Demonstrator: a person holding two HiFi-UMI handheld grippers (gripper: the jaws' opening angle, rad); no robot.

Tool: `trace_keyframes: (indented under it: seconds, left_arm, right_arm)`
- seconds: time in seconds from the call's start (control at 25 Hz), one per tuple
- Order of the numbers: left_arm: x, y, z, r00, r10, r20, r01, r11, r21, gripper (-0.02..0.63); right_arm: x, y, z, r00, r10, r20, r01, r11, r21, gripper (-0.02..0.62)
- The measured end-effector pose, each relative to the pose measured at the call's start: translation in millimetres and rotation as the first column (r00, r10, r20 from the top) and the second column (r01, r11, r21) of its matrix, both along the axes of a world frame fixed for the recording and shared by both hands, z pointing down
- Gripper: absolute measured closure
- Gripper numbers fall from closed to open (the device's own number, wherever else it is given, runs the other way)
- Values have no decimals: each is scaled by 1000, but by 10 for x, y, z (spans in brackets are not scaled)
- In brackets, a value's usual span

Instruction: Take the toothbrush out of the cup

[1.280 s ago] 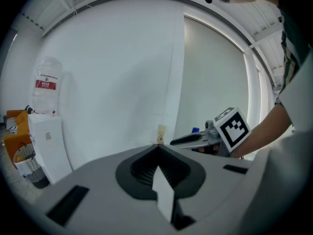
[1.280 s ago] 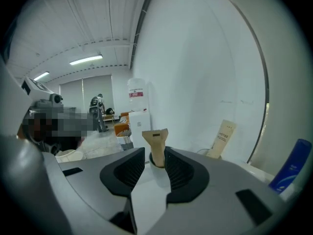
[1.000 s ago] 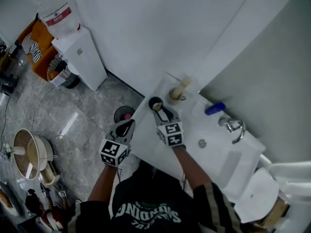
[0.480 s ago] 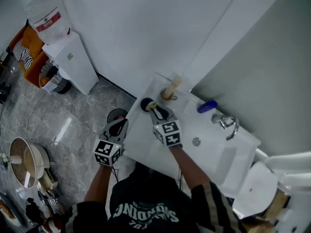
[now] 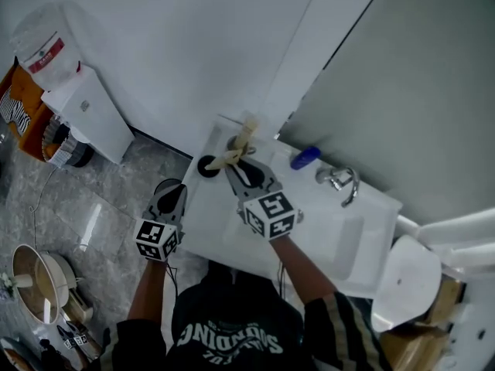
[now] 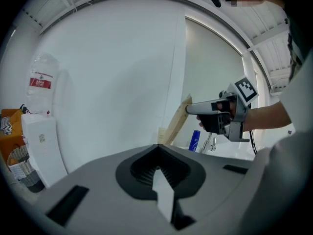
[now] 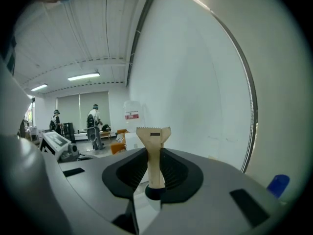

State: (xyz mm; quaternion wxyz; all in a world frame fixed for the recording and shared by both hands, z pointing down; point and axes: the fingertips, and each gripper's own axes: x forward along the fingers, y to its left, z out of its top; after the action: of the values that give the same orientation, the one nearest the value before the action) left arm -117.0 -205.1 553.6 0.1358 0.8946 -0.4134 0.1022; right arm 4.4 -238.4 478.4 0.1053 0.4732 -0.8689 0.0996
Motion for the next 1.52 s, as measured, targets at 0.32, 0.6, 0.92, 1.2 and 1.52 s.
trace_keyframes:
  seconds: [0.32,0.6,0.92,1.2,1.52]
  left_arm:
    - [19,-47,-2,1000,8,9,-8,1000,1,606]
    - [-72,-64,-1,1000,-16,21,16,1000,5,606]
    - [-253,12,118,998,-52,28,53,998,-26,606]
    - [-401,63,211,996,-79,39,81,996,-48,606]
    - [-572,141,313,992,-100,72,104,993,-57,606]
  right_arm:
    - [160,357,-267,987,1,162,8,999,-52,523]
    - [10,553,247,979,-21,203,62,979,-194,523]
    - [-365,671,1076,956,-29,292,162,881,-444,523]
    - [-703,738,1602,953,-55,299,220,802,-555,523]
    - [-860,650,1989,926,89,367,187,735,-652,523]
